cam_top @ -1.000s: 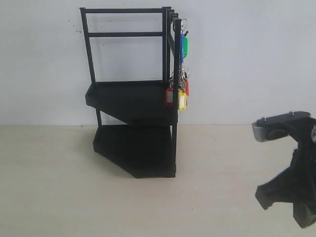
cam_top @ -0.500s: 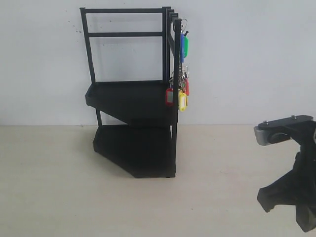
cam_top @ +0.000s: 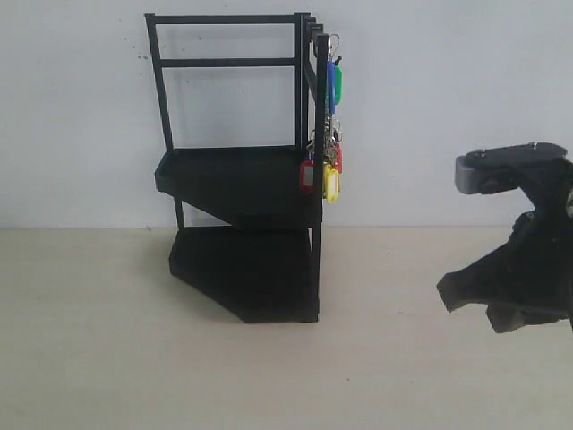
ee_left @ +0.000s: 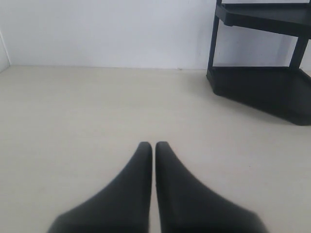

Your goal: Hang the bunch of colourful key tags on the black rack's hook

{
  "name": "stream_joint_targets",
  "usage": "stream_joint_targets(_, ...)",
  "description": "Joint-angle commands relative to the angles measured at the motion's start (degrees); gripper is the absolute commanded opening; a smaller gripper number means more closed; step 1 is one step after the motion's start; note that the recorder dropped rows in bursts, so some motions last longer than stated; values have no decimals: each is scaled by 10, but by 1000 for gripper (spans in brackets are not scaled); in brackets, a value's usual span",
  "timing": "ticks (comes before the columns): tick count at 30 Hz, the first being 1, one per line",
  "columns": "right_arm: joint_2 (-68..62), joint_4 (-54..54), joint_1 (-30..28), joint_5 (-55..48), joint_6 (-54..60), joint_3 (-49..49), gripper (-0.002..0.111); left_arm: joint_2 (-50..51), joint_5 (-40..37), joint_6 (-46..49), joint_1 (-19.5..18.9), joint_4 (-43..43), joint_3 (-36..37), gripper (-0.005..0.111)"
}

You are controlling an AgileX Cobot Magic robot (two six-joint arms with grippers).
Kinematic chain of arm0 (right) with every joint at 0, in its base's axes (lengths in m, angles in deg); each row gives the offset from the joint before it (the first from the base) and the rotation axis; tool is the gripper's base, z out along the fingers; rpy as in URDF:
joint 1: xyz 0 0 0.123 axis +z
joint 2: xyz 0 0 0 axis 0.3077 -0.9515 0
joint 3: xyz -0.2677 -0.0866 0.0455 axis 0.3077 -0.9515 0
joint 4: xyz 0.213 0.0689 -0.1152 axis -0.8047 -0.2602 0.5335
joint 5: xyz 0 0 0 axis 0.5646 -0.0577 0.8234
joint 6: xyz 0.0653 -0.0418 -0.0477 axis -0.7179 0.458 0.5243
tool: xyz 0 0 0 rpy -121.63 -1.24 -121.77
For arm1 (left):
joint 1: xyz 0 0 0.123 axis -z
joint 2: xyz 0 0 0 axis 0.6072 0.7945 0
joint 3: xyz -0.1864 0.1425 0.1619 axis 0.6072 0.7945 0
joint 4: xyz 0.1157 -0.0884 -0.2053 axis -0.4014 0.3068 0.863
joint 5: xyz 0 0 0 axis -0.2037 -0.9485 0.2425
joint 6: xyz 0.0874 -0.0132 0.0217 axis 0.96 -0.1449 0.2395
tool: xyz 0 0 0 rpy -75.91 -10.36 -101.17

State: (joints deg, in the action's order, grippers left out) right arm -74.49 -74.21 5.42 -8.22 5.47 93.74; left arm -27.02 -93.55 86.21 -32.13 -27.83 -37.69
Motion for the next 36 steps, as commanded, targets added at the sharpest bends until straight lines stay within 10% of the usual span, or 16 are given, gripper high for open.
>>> stream_joint_targets(1,66,-16,-4,108,-60,-76,0,2,1,0,-1,2,-1,4)
stream_joint_targets(9,425,-19,-4,482,-25,-429,0,2,1,0,-1,2,-1,4)
stream_joint_targets(17,747,-19,-64,483,-21,-579,0,2,1,0,-1,2,-1,4)
stream_joint_targets(36,759,-21,-110,348,-23,-579,0,2,1,0,-1,2,-1,4)
